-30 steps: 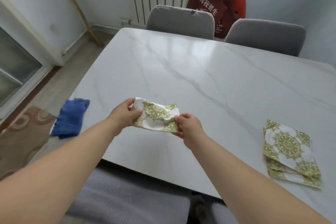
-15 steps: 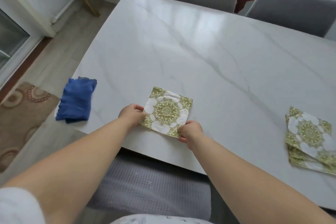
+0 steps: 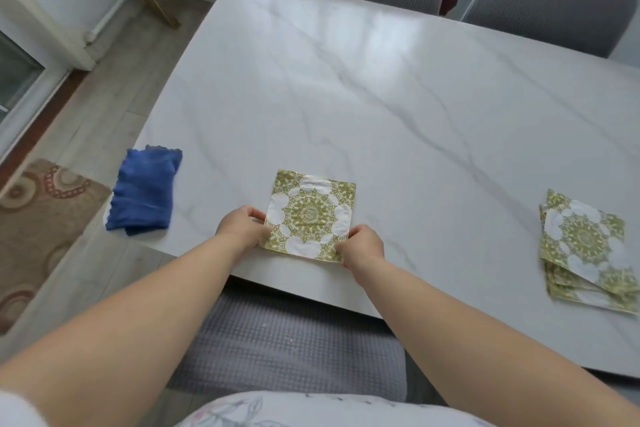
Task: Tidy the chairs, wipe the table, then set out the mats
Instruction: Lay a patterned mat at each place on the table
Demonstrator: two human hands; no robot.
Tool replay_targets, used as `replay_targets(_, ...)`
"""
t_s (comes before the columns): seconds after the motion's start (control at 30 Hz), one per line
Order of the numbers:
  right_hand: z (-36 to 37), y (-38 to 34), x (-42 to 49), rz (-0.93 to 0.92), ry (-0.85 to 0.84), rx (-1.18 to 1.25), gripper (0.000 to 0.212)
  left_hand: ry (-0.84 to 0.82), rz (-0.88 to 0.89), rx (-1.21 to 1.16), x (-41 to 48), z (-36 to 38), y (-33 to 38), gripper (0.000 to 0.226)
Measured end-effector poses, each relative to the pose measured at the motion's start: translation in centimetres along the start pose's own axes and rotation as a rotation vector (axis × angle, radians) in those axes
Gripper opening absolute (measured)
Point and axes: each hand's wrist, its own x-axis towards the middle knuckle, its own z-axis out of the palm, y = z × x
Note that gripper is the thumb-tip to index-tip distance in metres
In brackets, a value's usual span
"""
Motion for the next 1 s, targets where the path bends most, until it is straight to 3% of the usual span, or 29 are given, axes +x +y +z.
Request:
replay_targets(0.13, -1.2, -0.2, -0.9, 0.025, -0.077, -0.086, 0.021, 0.078, 0.084, 0.226, -1.3, -0.1, 1.4, 0.046)
replay_targets(0.3, -5.7, 0.9, -1.7, 0.037, -0.085, -0.058, 0.023, 0.080, 0.213, 0.269, -2.8, 1.4, 4.2, 0.047)
replay_targets(0.73, -25.2, 11.2, -1.3, 0.148, 0.134, 0.296, 0.008, -0.295, 0.446, 0.339, -8.7, 17.0, 13.5, 0.023)
replay_targets(1.0, -34.1, 17.5, 0.8, 0.177, 0.264, 0.386, 0.013, -0.468, 0.426, 0.325, -12.0, 28.2, 18.2, 0.021)
